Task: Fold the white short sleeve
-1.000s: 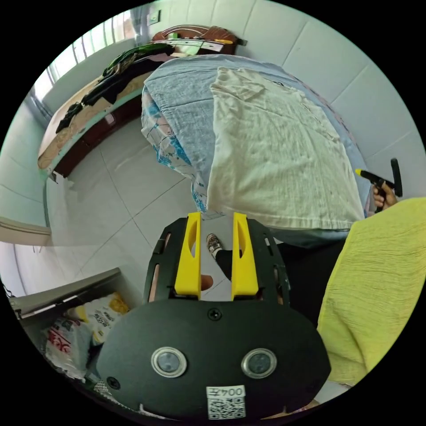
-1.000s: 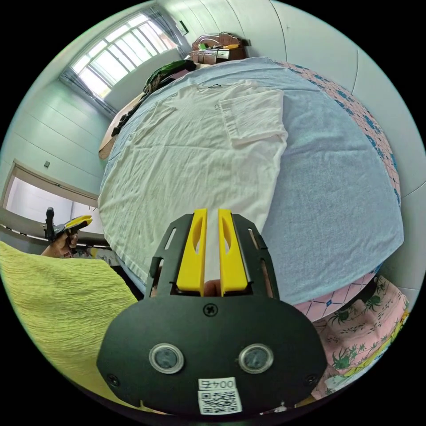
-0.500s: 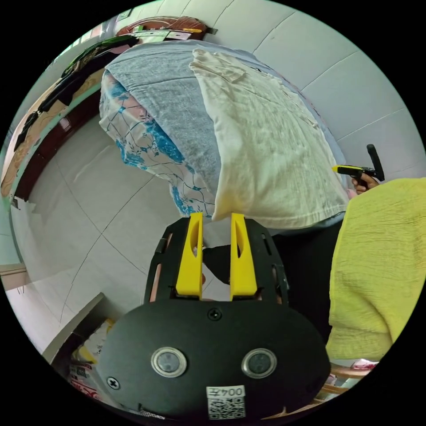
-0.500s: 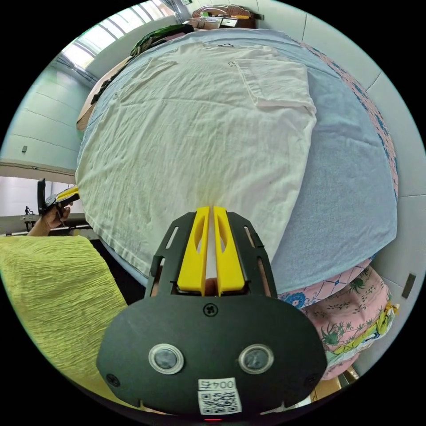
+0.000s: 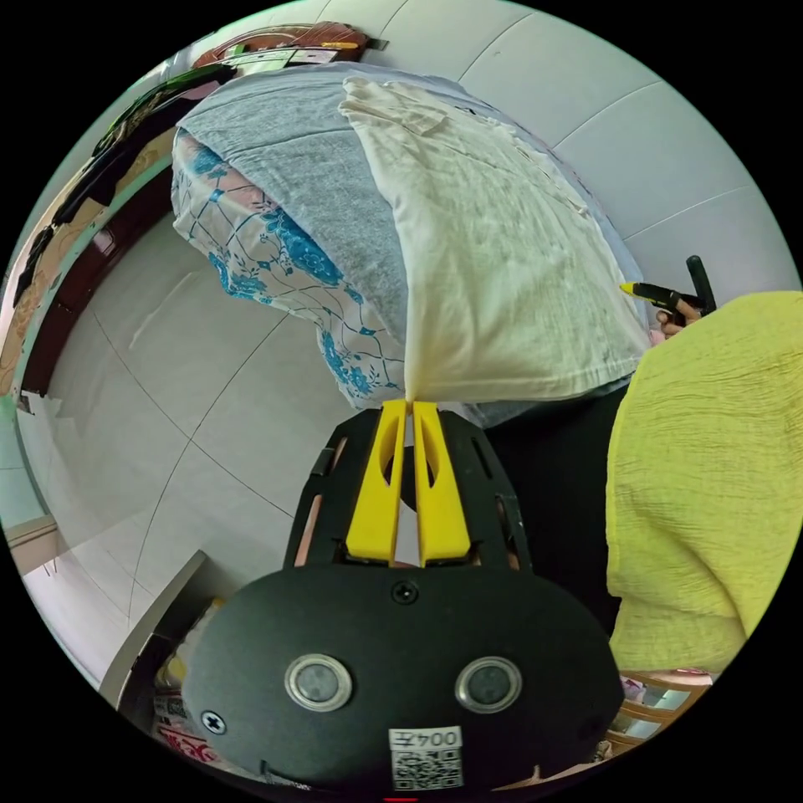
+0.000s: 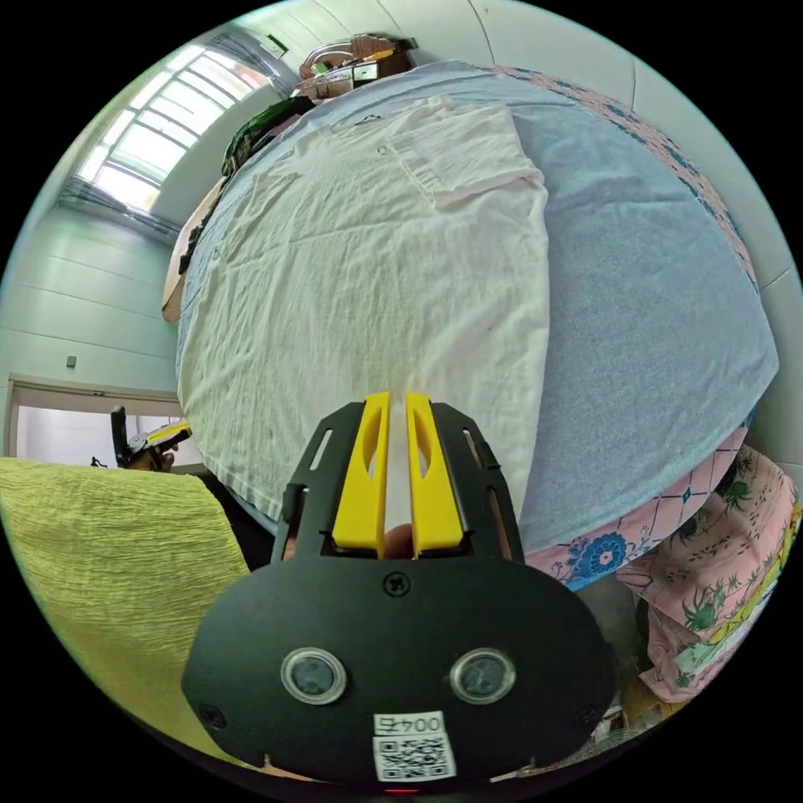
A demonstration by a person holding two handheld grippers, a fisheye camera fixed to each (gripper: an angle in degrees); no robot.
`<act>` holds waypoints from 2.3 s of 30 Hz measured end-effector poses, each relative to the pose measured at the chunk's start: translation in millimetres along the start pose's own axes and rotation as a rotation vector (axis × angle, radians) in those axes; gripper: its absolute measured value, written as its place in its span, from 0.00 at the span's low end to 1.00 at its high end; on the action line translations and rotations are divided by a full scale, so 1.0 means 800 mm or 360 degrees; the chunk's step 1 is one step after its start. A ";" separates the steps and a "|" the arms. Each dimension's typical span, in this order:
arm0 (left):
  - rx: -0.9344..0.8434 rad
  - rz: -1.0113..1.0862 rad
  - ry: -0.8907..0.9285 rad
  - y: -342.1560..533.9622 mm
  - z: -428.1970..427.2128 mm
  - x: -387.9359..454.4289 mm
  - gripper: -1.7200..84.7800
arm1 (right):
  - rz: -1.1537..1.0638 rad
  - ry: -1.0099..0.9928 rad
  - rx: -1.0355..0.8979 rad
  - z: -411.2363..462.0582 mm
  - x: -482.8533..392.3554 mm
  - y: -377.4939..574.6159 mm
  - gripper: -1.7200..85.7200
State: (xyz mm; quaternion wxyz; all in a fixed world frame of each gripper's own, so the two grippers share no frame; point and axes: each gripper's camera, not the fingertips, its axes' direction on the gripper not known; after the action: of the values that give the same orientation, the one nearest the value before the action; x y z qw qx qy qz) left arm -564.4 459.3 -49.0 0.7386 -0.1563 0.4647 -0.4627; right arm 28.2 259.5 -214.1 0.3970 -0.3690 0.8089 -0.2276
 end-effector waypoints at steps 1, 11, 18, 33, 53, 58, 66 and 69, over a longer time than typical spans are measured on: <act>0.0003 -0.0020 0.0007 0.001 -0.004 -0.005 0.03 | 0.0068 -0.0018 0.0124 -0.017 0.011 0.000 0.07; -0.0068 -0.0171 -0.0022 -0.016 -0.026 -0.027 0.03 | 0.0294 0.0155 0.0298 -0.039 0.102 -0.106 0.10; -0.0060 -0.0268 -0.0049 -0.019 -0.038 -0.033 0.03 | 0.0238 0.0227 0.0342 -0.021 0.095 -0.150 0.11; -0.0068 -0.0320 -0.0198 -0.033 -0.047 -0.019 0.03 | 0.0088 0.0389 0.0212 0.004 0.115 -0.138 0.08; -0.0101 -0.0379 -0.0261 -0.033 -0.043 0.002 0.03 | -0.0219 0.0149 0.0196 -0.022 0.074 0.057 0.06; -0.0110 -0.0341 -0.0308 -0.028 -0.041 0.014 0.03 | -0.0341 0.0018 -0.0009 -0.002 0.041 0.113 0.08; -0.0022 -0.0207 -0.0153 0.005 -0.034 0.014 0.06 | -0.0311 0.0222 -0.0132 0.044 0.033 0.160 0.07; -0.0012 -0.0114 -0.0004 0.021 -0.032 0.005 0.10 | -0.0228 0.0252 -0.0085 0.051 0.029 0.171 0.08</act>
State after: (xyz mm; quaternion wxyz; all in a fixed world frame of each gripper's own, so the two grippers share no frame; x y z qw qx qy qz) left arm -576.4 470.3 -75.5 0.7216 -0.1762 0.4595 -0.4870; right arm -5.6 324.0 -339.2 0.3046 -0.4174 0.8151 -0.2621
